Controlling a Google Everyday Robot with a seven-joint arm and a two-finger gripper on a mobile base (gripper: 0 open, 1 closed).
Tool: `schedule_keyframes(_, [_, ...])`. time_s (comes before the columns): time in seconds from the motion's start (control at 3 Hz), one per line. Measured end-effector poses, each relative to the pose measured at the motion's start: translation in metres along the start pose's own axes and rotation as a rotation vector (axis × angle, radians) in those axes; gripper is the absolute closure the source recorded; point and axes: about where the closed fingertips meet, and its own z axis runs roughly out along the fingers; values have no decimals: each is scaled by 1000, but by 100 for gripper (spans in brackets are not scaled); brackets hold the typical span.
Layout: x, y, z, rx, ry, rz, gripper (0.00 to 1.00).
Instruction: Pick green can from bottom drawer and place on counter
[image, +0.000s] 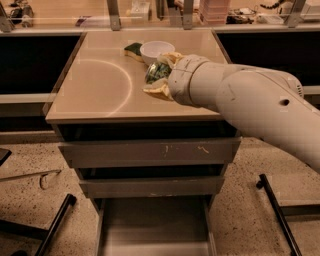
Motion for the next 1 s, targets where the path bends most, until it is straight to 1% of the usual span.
schedule_keyframes(0.33, [1, -9, 23, -3, -35, -34, 100])
schedule_keyframes(0.67, [7, -29, 53, -30, -40, -53, 100])
schedule_keyframes(1.0, [19, -36, 86, -121, -39, 6, 100])
